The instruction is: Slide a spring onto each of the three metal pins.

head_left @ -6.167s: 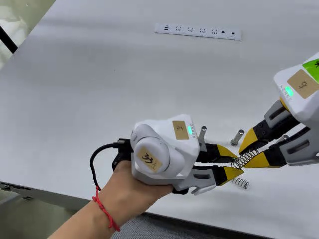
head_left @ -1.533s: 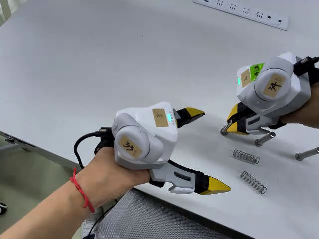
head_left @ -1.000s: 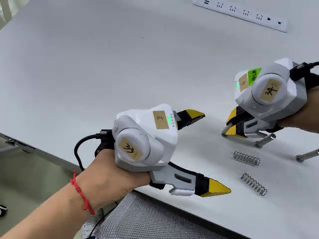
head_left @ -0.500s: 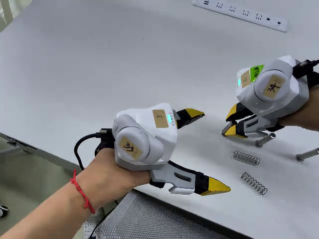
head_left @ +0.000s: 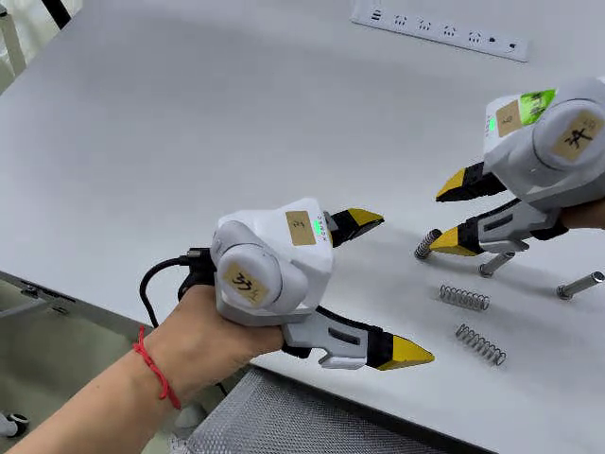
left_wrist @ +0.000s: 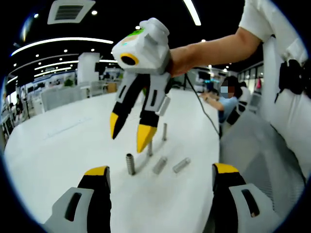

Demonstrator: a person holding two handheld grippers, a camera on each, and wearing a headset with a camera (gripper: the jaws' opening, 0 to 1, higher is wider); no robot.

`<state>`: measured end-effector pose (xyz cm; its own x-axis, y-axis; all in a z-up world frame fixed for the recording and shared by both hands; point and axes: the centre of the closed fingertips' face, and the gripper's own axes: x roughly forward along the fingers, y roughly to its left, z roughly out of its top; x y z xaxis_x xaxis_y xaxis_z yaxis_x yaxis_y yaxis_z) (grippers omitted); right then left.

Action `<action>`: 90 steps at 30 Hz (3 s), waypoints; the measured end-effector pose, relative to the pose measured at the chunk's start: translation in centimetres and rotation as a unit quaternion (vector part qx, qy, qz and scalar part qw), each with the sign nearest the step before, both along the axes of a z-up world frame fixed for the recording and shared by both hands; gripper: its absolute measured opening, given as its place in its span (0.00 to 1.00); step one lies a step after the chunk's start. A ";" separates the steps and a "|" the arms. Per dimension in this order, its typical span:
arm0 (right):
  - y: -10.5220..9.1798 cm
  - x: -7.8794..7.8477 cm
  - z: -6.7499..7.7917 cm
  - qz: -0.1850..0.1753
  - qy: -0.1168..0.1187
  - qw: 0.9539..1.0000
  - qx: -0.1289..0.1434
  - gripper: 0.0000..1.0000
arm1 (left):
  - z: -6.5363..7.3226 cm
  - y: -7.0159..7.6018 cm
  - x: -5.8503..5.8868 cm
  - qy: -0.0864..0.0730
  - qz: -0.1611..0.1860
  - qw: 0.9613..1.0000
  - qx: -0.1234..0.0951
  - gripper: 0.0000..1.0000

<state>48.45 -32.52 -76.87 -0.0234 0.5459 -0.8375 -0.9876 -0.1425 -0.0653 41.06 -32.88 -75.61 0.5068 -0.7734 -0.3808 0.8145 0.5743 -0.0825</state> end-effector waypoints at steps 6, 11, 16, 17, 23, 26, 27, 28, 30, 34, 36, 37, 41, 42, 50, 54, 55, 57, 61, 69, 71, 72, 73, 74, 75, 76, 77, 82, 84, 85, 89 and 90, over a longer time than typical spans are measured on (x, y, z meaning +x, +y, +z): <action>-1.9 0.1 3.1 -0.048 0.010 0.997 0.064 0.44 | -0.1 -0.2 -0.3 -0.001 -0.012 1.000 0.021 0.85; -4.2 0.0 5.2 -0.087 0.015 0.989 0.115 0.51 | -0.2 -0.8 -0.6 -0.003 -0.030 0.999 0.044 0.81; -7.1 -0.4 5.8 -0.122 0.026 0.980 0.155 0.59 | -0.3 -1.4 -1.0 -0.008 -0.047 0.997 0.063 0.77; -7.8 -0.5 6.1 -0.126 0.027 0.977 0.169 0.61 | -0.3 -1.5 -1.1 -0.009 -0.053 0.996 0.071 0.76; -10.7 -1.8 6.8 -0.147 0.031 0.965 0.215 0.72 | -0.5 -2.2 -1.3 -0.012 -0.073 0.993 0.092 0.68; -12.2 -2.3 6.6 -0.153 0.032 0.961 0.227 0.77 | -0.7 -2.9 -1.3 -0.012 -0.083 0.991 0.103 0.65; -12.7 -2.8 6.6 -0.157 0.034 0.959 0.235 0.77 | -0.9 -3.3 -1.4 -0.014 -0.093 0.990 0.109 0.62; -12.8 -3.3 6.7 -0.159 0.035 0.957 0.239 0.78 | -1.0 -3.5 -1.5 -0.015 -0.097 0.989 0.111 0.60; -13.6 -3.8 6.6 -0.164 0.038 0.954 0.247 0.81 | -1.4 -4.2 -1.5 -0.014 -0.106 0.987 0.116 0.57; -15.1 -4.4 6.1 -0.175 0.044 0.949 0.260 0.82 | -2.8 -5.3 -1.6 -0.005 -0.130 0.982 0.135 0.50; -15.6 -4.7 5.8 -0.178 0.044 0.948 0.261 0.83 | -3.2 -5.8 -1.6 -0.006 -0.136 0.981 0.139 0.48; -16.0 -4.9 5.6 -0.182 0.046 0.946 0.263 0.83 | -3.6 -6.1 -1.5 -0.005 -0.143 0.979 0.146 0.47; -17.0 -5.2 5.1 -0.195 0.050 0.944 0.262 0.83 | -4.5 -7.2 -1.3 -0.007 -0.163 0.974 0.157 0.38; -17.3 -5.3 5.1 -0.199 0.051 0.942 0.264 0.83 | -4.8 -7.7 -1.2 -0.006 -0.168 0.973 0.160 0.37; -18.5 -5.4 4.5 -0.218 0.051 0.937 0.268 0.82 | -7.1 -9.2 -1.0 -0.010 -0.205 0.958 0.200 0.26; -18.8 -5.5 4.3 -0.226 0.053 0.934 0.271 0.81 | -8.0 -9.6 -0.6 -0.014 -0.208 0.952 0.225 0.22; -18.8 -5.5 4.2 -0.227 0.053 0.934 0.270 0.81 | -8.2 -9.7 -0.6 -0.015 -0.210 0.950 0.230 0.21; -18.9 -5.5 4.1 -0.229 0.053 0.933 0.271 0.81 | -8.4 -10.0 -0.6 -0.010 -0.211 0.950 0.229 0.21; -19.2 -5.5 3.9 -0.232 0.054 0.933 0.270 0.81 | -9.1 -9.9 -0.6 -0.014 -0.218 0.943 0.251 0.20; -19.4 -5.4 3.9 -0.235 0.052 0.932 0.270 0.81 | -9.5 -9.7 -0.8 -0.012 -0.221 0.937 0.269 0.16; -19.4 -5.4 3.9 -0.235 0.051 0.932 0.270 0.81 | -9.6 -9.6 -0.9 -0.012 -0.222 0.937 0.271 0.14; -19.5 -5.4 4.0 -0.235 0.051 0.932 0.271 0.81 | -9.6 -9.5 -1.0 -0.010 -0.222 0.936 0.272 0.13; -19.5 -5.4 4.0 -0.235 0.051 0.932 0.270 0.81 | -9.6 -9.5 -1.0 -0.009 -0.222 0.936 0.272 0.12; -19.5 -5.4 3.9 -0.235 0.051 0.932 0.269 0.81 | -9.6 -9.5 -1.1 -0.009 -0.222 0.936 0.273 0.12; -19.5 -5.4 3.8 -0.236 0.052 0.933 0.268 0.81 | -9.6 -9.5 -1.1 -0.009 -0.222 0.936 0.273 0.12; -19.5 -5.5 3.8 -0.236 0.053 0.933 0.267 0.81 | -9.6 -9.5 -1.2 -0.007 -0.222 0.936 0.274 0.12; -19.5 -5.5 3.7 -0.235 0.052 0.933 0.266 0.81 | -9.6 -9.5 -1.1 -0.008 -0.222 0.936 0.274 0.11; -19.4 -5.7 3.7 -0.234 0.052 0.934 0.266 0.80 | -9.7 -9.4 -1.1 -0.002 -0.217 0.936 0.278 0.11; -19.3 -5.8 3.6 -0.235 0.052 0.933 0.266 0.80 | -9.7 -9.4 -1.2 0.001 -0.217 0.936 0.276 0.11; -19.4 -5.8 3.6 -0.235 0.053 0.933 0.266 0.80 | -9.7 -9.4 -1.3 0.001 -0.217 0.936 0.276 0.11; -19.7 -5.9 3.0 -0.236 0.055 0.934 0.262 0.81 | -9.5 -9.3 -1.4 0.005 -0.212 0.939 0.271 0.11; -19.8 -5.9 2.9 -0.236 0.056 0.934 0.261 0.81 | -9.5 -9.3 -1.4 0.005 -0.212 0.939 0.271 0.11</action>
<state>42.51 -52.30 -73.93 0.2519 0.8511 -0.4606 -0.9371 0.3333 0.1034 39.66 -42.16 -85.13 0.1914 -0.5962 -0.7797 0.9800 0.1595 0.1186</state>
